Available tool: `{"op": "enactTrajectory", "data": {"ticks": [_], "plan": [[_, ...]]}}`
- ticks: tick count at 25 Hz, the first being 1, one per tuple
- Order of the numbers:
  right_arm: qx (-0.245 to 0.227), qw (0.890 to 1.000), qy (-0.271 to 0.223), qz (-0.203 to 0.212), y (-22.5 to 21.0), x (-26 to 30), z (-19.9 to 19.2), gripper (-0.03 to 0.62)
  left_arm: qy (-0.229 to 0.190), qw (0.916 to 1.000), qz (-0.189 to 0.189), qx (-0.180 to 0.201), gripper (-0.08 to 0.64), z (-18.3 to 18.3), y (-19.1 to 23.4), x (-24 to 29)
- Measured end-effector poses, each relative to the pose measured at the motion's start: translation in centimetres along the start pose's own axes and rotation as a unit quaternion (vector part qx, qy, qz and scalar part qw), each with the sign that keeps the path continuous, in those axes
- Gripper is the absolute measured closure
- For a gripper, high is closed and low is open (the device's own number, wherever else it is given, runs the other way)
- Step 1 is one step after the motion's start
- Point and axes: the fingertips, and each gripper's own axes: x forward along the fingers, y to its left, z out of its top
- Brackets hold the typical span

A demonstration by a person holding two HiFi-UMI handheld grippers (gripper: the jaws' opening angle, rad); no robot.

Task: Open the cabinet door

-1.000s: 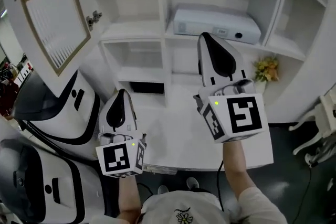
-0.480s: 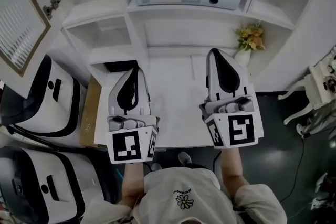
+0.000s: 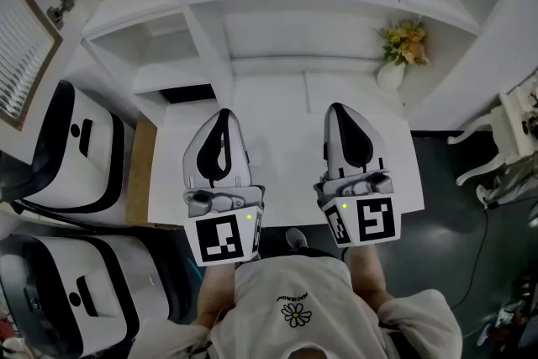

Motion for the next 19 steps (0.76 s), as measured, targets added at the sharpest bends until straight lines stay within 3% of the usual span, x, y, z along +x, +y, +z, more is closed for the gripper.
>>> {"op": "enactTrajectory", "data": {"ticks": [19], "plan": [[0.005, 1.000, 0.021, 0.015, -0.9, 1.4, -1.6, 0.594, 0.020, 0.9998, 0.004, 0.005, 0.554, -1.9, -0.4, 1.5]]}}
